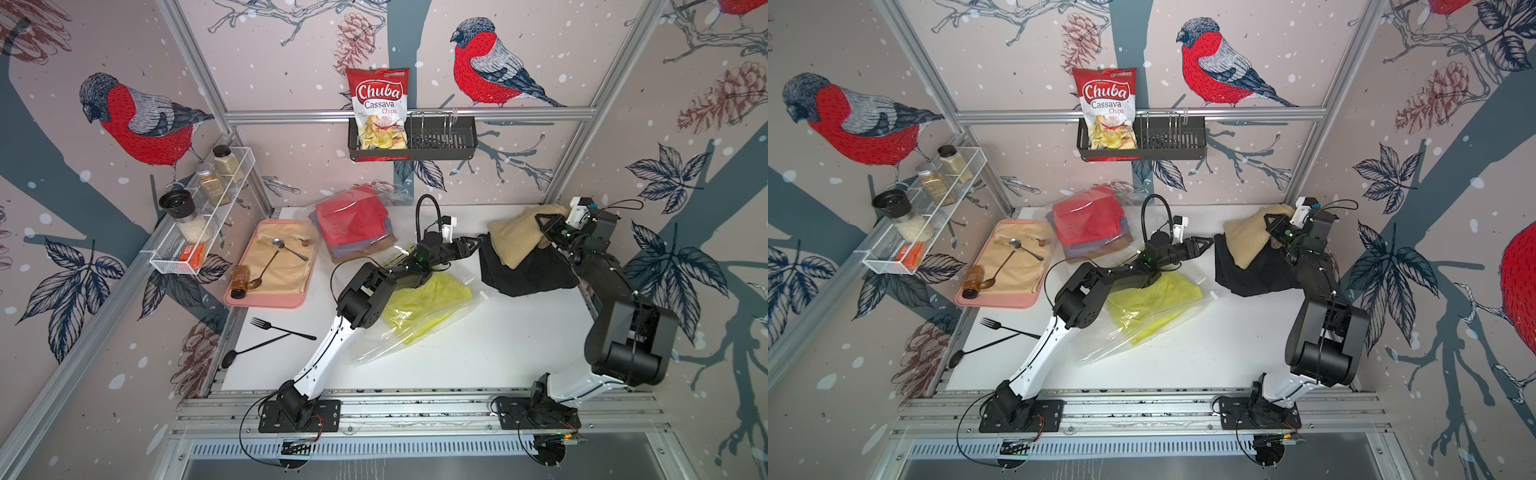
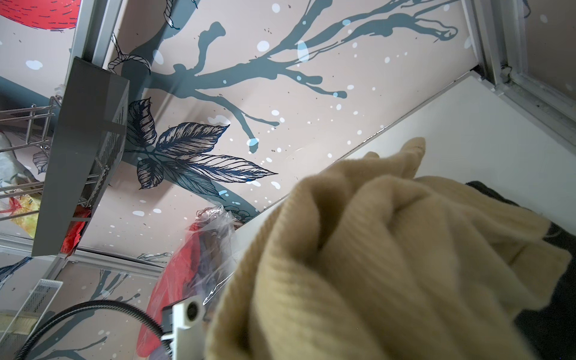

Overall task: Take the trousers out of the vacuum bag
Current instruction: Place the trousers at the center of the board.

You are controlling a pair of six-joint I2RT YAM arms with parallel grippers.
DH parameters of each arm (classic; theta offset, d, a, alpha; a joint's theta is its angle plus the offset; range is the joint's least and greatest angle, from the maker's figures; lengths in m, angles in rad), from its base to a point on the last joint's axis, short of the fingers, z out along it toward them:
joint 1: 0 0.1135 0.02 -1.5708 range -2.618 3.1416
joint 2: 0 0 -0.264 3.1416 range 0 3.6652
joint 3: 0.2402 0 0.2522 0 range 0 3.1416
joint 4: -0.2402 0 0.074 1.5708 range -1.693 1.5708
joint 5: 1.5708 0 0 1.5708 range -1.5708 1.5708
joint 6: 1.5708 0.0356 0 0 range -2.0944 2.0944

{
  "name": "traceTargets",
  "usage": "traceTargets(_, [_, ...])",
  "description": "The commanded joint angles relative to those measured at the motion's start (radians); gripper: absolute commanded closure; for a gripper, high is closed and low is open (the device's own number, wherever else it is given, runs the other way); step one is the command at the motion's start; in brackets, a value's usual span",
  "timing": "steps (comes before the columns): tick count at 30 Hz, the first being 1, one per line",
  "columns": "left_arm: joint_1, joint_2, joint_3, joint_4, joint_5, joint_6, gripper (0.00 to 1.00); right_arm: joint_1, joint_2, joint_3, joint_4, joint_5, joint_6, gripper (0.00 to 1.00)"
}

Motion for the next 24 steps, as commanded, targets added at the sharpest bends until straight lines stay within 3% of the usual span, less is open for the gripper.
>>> traceTargets(1, [-0.034,-0.044,-0.033,0.032,0.070,0.096,0.36,0.001,0.005,-0.008,0.073,-0.034,0.026,1.00])
traceTargets(12, [-0.084,-0.040,-0.062,0.007,0.043,0.046,0.09,0.001,0.000,-0.029,0.104,-0.058,0.052,1.00])
traceTargets(24, [-0.115,0.089,0.097,0.007,0.045,-0.039,0.10,0.001,-0.003,-0.046,0.150,-0.087,0.089,1.00])
